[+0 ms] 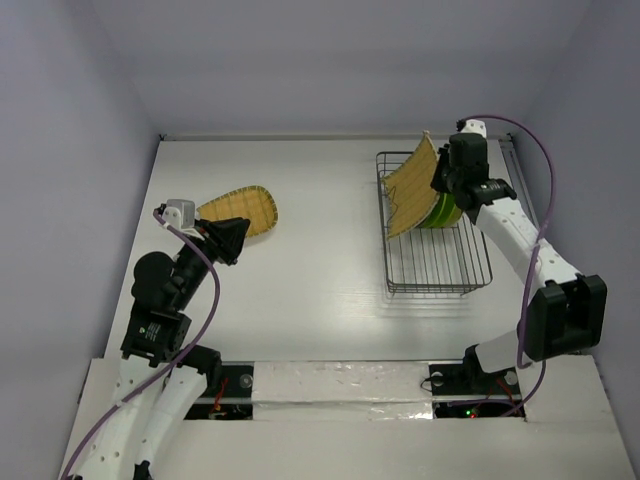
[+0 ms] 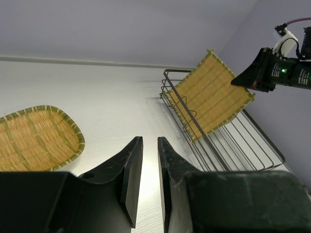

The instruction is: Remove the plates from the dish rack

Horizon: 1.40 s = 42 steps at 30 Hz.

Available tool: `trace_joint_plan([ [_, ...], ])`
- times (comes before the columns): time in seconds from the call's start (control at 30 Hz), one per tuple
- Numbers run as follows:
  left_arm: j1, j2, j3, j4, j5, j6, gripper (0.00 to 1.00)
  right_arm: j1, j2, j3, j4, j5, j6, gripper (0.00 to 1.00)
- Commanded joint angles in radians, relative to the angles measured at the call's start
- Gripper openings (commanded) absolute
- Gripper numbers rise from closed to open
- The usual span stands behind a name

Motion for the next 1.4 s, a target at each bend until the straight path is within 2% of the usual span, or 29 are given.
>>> trace_joint_plan([
  [0.0,-0.004,0.005,0.035,0.047,0.011,0.003,0.16,-0.007,-0.096,0.049,0.087,0.006,-0.026,0.0],
  [0.27,-0.004,0.005,0.035,0.047,0.013,0.005,0.16,-0.007,-0.126,0.175,0.047,-0.005,-0.064,0.0],
  [0.57,-0.004,0.007,0.035,0.05,0.016,0.005,0.16,-0.007,-0.258,0.267,-0.006,0.02,-0.081,0.0],
  [0.67,-0.004,0.005,0.035,0.052,0.018,0.002,0.17,-0.007,-0.298,0.258,0.026,-0.098,-0.023,0.0],
  [0.8,0.007,0.005,0.035,0.052,0.019,-0.001,0.18,0.053,-0.284,0.192,0.185,-0.321,0.098,0.0],
  [0.9,0.016,0.003,0.035,0.052,0.016,-0.001,0.18,0.099,-0.213,0.128,0.305,-0.446,0.231,0.0],
  [0.93,0.016,0.003,0.035,0.05,0.014,-0.001,0.19,0.14,-0.189,0.117,0.396,-0.46,0.261,0.0],
  [1.07,0.016,-0.004,0.037,0.046,0.002,0.002,0.19,0.258,-0.036,0.131,0.561,-0.474,0.377,0.0],
  [1.17,0.025,-0.013,0.037,0.046,-0.004,0.002,0.19,0.326,0.129,0.212,0.63,-0.475,0.446,0.0],
  [1.37,0.026,-0.013,0.037,0.043,-0.01,0.002,0.19,0.397,0.361,0.257,0.877,-0.503,0.705,0.0],
])
